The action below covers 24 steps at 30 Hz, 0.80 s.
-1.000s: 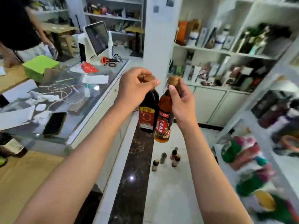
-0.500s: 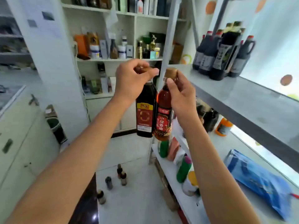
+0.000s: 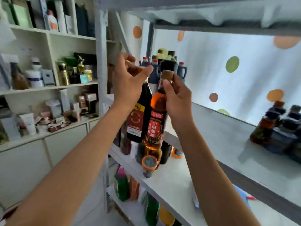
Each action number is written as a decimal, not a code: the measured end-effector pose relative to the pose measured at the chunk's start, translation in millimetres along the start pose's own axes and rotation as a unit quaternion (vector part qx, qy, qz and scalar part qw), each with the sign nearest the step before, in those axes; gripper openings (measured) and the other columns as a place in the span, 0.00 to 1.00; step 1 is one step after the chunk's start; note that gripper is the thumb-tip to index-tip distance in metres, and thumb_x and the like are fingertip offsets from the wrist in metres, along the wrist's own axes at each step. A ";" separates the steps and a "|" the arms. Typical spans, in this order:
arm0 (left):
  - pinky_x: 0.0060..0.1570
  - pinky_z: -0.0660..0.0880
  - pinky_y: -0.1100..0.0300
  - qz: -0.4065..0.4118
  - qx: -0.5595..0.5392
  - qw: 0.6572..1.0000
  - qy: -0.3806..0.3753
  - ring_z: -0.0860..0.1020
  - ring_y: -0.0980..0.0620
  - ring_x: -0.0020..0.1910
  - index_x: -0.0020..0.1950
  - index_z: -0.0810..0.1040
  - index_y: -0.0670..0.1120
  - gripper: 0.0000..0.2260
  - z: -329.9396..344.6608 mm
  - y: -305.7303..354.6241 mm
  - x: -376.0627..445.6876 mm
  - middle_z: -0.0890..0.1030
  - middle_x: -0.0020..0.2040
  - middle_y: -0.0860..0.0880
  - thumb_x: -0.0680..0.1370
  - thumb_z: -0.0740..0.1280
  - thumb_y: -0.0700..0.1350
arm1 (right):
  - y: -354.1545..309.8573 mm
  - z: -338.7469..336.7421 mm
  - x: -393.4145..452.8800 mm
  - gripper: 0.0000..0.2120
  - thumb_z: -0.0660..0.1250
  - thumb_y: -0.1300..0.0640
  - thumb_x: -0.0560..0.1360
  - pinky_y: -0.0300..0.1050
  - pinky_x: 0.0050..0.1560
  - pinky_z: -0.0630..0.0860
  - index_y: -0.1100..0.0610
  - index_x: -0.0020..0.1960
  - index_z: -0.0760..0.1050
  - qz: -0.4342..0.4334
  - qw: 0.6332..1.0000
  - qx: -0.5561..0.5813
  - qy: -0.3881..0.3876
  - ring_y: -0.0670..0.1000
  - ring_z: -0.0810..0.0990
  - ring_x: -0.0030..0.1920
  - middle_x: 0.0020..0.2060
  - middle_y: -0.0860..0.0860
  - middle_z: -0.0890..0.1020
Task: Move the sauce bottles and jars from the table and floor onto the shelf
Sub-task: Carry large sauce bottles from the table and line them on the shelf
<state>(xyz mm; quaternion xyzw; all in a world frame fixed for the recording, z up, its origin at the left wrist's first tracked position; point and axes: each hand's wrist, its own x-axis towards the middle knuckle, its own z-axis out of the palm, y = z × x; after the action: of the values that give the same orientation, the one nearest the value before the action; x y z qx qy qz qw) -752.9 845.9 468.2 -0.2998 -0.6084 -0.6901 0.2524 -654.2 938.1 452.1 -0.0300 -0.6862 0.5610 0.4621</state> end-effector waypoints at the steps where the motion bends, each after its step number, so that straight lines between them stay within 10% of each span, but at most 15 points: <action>1: 0.42 0.77 0.65 0.000 -0.013 1.000 -0.001 0.80 0.57 0.42 0.54 0.69 0.49 0.22 5.7 -5.1 14.9 0.80 0.45 0.49 0.69 0.76 0.54 | 1.9 6.9 12.9 0.09 0.63 0.60 0.82 0.47 0.45 0.78 0.51 0.56 0.79 -0.006 1.000 -0.004 0.011 0.48 0.80 0.40 0.40 0.47 0.83; 6: 0.41 0.74 0.71 -0.007 -0.090 0.996 0.008 0.79 0.60 0.41 0.53 0.67 0.47 0.21 22.1 -40.2 74.0 0.79 0.45 0.47 0.71 0.76 0.51 | 17.1 49.2 67.0 0.11 0.62 0.60 0.81 0.60 0.50 0.80 0.45 0.50 0.79 -0.020 0.998 -0.030 0.045 0.58 0.82 0.43 0.44 0.57 0.85; 11: 0.42 0.72 0.74 -0.027 -0.106 0.994 0.009 0.76 0.65 0.40 0.53 0.68 0.47 0.18 32.1 -81.9 104.6 0.75 0.43 0.55 0.72 0.74 0.50 | 54.8 83.0 103.6 0.10 0.63 0.58 0.81 0.53 0.45 0.78 0.53 0.59 0.78 -0.023 0.994 -0.066 0.090 0.51 0.79 0.38 0.40 0.57 0.83; 16: 0.41 0.71 0.71 -0.017 -0.105 0.994 -0.004 0.74 0.64 0.38 0.49 0.68 0.45 0.17 46.2 -111.0 129.0 0.72 0.39 0.57 0.73 0.74 0.49 | 79.9 97.8 127.7 0.12 0.63 0.58 0.81 0.52 0.44 0.77 0.40 0.55 0.76 -0.035 0.990 -0.055 0.123 0.51 0.78 0.38 0.38 0.60 0.81; 24: 0.50 0.77 0.67 -0.081 -0.128 0.988 -0.011 0.79 0.66 0.46 0.57 0.69 0.46 0.18 64.3 -136.2 128.6 0.78 0.46 0.60 0.75 0.73 0.51 | 106.0 93.0 148.1 0.22 0.62 0.53 0.82 0.46 0.46 0.79 0.51 0.76 0.66 -0.010 0.988 -0.112 0.101 0.50 0.81 0.42 0.42 0.53 0.82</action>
<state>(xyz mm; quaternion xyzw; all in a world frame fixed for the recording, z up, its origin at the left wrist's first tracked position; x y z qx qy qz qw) -932.2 929.7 472.3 -0.2871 -0.5398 -0.7773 0.1487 -851.4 991.0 461.8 -0.1313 -0.6947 0.4697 0.5287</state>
